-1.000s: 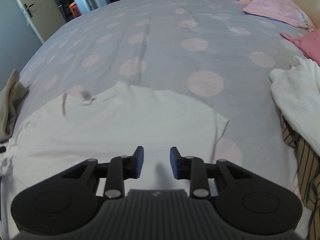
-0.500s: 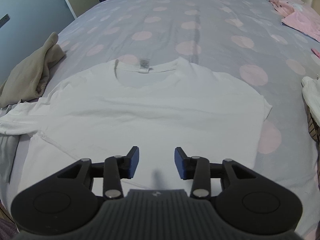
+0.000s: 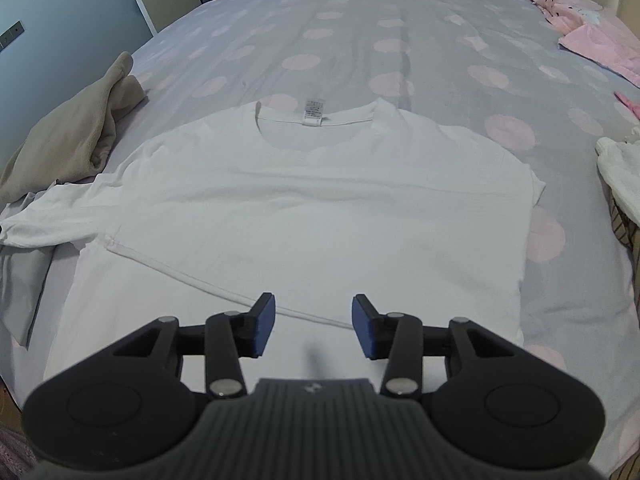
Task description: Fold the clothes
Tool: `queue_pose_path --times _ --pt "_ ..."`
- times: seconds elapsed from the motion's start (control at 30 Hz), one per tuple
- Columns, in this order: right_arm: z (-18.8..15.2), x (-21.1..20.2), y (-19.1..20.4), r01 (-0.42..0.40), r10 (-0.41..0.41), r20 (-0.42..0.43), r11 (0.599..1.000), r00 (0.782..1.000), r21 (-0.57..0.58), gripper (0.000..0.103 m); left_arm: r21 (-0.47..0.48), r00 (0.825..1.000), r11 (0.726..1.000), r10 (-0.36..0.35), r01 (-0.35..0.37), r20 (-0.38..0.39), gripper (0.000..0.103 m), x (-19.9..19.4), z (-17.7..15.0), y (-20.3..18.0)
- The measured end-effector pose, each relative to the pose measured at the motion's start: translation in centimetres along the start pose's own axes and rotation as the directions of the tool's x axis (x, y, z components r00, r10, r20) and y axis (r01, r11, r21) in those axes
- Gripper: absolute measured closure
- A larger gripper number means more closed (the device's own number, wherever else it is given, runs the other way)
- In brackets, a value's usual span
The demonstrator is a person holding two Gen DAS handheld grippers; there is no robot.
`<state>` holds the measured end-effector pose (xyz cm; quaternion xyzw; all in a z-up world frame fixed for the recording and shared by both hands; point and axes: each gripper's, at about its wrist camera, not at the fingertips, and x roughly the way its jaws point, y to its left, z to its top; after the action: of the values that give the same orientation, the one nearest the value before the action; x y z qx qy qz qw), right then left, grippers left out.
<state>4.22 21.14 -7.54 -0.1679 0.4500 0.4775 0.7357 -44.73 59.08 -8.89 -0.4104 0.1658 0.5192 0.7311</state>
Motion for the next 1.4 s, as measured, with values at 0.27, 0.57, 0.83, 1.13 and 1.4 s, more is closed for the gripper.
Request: queue_pose_path --times 0.27,0.57,0.83,1.13,1.4 --pt "-0.4 -0.8 -0.4 0.024 -0.024 0.011 0.999 1.000 0.022 0.056 0.254 0.981 0.967 -0.062 0.013 0.184 0.100 -3.0 -0.2 -5.6" --pt "-0.1 -2.1 -1.9 0.010 -0.012 0.034 0.999 0.999 0.048 0.052 0.578 0.940 0.801 -0.300 0.157 0.160 0.101 -8.3 -3.8 -18.5" --pt "-0.8 -3.6 -4.2 -0.006 0.000 0.055 0.995 0.998 0.097 0.051 0.823 0.920 0.495 -0.385 0.278 -0.079 0.101 -9.7 -13.4 -28.3" --pt "-1.6 -4.6 -5.8 -0.007 0.002 0.048 0.994 0.999 0.107 0.049 0.923 0.920 0.131 -0.211 0.361 -0.330 0.101 -5.3 -28.4 -31.0" --pt "-3.1 -3.5 -6.4 0.006 -0.005 -0.010 0.995 1.000 0.097 0.049 0.909 0.908 0.017 -0.041 0.417 -0.416 0.080 -3.3 -33.5 -29.4"
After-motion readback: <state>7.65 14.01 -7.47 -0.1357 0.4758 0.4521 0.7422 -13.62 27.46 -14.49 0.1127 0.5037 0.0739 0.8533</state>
